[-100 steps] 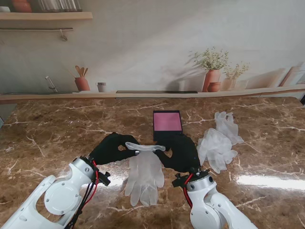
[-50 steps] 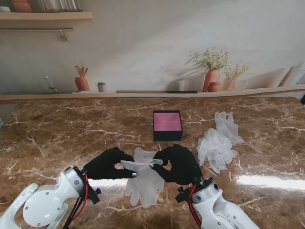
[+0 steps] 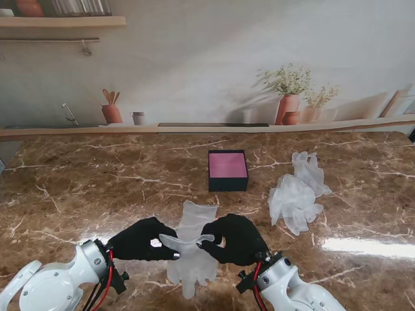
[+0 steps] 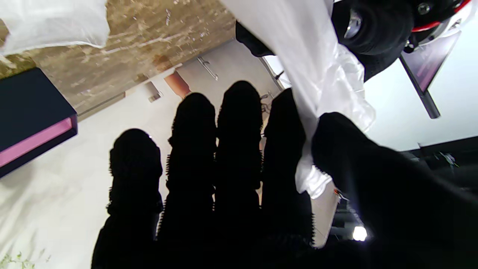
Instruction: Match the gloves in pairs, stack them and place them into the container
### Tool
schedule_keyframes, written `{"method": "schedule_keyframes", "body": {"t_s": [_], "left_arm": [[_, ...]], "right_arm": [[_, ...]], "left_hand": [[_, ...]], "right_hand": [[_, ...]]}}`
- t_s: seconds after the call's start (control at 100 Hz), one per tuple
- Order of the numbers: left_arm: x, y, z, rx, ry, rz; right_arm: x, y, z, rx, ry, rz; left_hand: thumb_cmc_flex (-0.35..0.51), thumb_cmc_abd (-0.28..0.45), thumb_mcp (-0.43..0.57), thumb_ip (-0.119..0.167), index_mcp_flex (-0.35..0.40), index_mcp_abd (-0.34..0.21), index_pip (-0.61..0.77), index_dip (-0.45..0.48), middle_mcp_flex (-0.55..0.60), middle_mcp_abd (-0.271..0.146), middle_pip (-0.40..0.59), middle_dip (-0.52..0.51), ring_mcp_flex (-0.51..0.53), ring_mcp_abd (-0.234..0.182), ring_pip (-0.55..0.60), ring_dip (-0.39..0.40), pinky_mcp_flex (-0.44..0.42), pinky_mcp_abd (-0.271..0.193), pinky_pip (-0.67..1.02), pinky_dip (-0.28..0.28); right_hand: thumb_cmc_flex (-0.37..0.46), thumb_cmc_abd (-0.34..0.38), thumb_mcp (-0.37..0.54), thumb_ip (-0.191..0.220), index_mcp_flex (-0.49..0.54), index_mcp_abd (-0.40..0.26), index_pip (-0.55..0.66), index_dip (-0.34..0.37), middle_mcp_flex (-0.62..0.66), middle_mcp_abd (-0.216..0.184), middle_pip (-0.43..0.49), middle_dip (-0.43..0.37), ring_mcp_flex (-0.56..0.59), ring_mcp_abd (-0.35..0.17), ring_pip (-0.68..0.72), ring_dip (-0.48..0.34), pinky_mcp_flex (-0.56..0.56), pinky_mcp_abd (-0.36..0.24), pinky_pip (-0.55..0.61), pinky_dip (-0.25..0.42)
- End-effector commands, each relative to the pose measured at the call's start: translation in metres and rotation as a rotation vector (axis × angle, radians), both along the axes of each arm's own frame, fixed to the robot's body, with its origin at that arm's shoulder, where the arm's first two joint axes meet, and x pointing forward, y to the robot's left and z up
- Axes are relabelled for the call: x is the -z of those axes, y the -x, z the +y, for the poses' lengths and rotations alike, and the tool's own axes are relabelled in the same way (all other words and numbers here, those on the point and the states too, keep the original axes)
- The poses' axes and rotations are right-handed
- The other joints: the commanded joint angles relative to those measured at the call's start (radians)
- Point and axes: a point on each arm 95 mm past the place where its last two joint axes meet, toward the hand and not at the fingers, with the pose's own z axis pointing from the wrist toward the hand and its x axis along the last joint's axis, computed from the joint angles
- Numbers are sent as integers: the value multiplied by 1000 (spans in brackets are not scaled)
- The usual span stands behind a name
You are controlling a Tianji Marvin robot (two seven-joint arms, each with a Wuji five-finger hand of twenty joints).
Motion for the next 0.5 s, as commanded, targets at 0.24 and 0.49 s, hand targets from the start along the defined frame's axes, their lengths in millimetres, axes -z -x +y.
{"method": "schedule_keyframes", "body": {"t_s": [0.24,0.49], "left_arm": [[30,-38,-5,-125,-79,71],[47,-66,-15,-202,-187,71]], "right_arm": [[23,-47,3,52,77,91],[43,-89,5,77,147,111]], "left_hand": [[17,33,-31,39,15,-1,2,2,45,5,17,-15,20,-6,16,-1,-18,-7,30,7],[12,34,-30,41,8,-18,3,7,35,5,32,-9,13,-1,28,7,-13,-10,51,19]], "right_hand": [[-11,13,5,41,24,-19,-2,-8,17,6,-9,19,29,-3,16,21,-1,0,49,12],[-15,7,11,35,24,-25,0,-11,16,2,-4,22,28,-6,23,23,-2,-4,54,11]]}}
